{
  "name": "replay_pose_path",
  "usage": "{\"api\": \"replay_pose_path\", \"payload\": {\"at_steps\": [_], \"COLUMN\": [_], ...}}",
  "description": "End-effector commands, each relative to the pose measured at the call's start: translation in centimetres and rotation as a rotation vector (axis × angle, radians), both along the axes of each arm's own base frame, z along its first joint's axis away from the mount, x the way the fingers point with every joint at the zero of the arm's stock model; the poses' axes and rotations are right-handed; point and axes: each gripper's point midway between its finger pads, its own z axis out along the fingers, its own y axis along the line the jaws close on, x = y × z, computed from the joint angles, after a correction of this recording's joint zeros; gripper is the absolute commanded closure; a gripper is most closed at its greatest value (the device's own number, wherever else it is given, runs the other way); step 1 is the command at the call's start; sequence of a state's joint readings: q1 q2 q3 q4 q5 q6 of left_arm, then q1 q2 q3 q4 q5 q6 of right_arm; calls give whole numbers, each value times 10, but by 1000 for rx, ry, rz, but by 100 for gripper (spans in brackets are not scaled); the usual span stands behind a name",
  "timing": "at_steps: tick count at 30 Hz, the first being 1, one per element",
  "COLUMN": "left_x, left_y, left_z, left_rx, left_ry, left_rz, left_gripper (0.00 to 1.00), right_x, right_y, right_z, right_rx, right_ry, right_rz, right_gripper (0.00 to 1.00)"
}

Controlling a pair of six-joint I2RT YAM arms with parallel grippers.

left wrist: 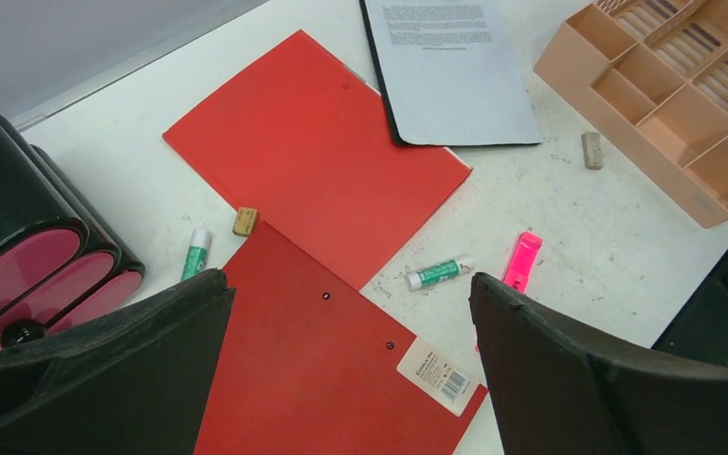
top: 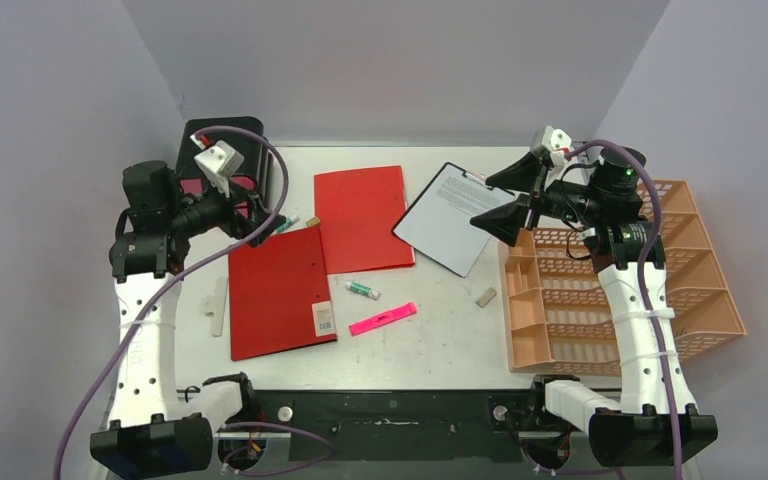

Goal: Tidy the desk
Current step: Move the folder to the center of the board.

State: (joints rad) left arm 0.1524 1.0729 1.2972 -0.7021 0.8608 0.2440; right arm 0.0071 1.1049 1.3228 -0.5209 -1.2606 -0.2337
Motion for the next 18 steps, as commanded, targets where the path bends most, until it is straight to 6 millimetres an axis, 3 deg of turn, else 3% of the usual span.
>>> {"api": "replay_pose_path", "payload": {"at_steps": [1, 5, 12, 18], "left_x": [20, 34, 68, 92], "left_y": [-1, -17, -18, -20], "left_z": [-5, -17, -26, -56], "left_rx": [84, 163, 174, 167], "left_ry": [-32, -36, -25, 58], "left_rz": [71, 85, 183, 205], "left_gripper": [4, 4, 4, 4], "right_x": [11, 23, 38, 44], "right_y": [-2, -6, -10, -10], "right_z": [8, 4, -5, -11], "right_rx": [13, 10, 4, 0], "right_ry": [-46, -33, -15, -9], "right_rz": [-36, -91, -156, -181], "right_gripper": [10, 10, 10, 10]}}
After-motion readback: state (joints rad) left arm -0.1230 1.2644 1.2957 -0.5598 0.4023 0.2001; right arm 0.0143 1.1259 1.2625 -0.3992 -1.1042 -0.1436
